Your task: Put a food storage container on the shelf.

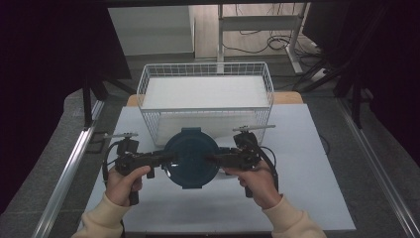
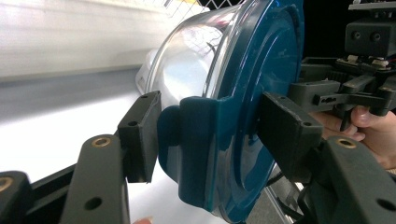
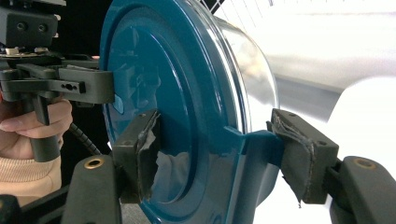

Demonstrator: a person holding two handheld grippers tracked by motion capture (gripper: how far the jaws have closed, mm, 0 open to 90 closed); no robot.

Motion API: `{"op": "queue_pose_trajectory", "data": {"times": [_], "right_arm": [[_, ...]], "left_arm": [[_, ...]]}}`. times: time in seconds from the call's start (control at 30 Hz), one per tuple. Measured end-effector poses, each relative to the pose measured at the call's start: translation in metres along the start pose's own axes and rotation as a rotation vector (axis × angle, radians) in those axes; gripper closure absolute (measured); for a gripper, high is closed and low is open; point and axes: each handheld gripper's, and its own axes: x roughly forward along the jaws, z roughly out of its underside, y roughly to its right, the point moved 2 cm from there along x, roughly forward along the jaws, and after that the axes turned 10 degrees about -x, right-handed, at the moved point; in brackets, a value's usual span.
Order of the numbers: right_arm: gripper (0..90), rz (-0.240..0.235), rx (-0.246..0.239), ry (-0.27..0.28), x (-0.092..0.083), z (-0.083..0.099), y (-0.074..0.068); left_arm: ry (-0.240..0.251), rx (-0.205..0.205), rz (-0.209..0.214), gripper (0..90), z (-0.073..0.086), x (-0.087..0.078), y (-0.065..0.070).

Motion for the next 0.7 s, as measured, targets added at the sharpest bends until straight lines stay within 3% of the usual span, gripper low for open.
{"op": "queue_pose_trajectory", "data": {"times": [0.7], "right_arm": [[35.1, 0.007, -0.028, 0.007, -0.012, -0.036, 0.004]], "left_arm": [[0.007, 0.029, -0.004, 40.7, -0.032, -0.002, 0.017]]}}
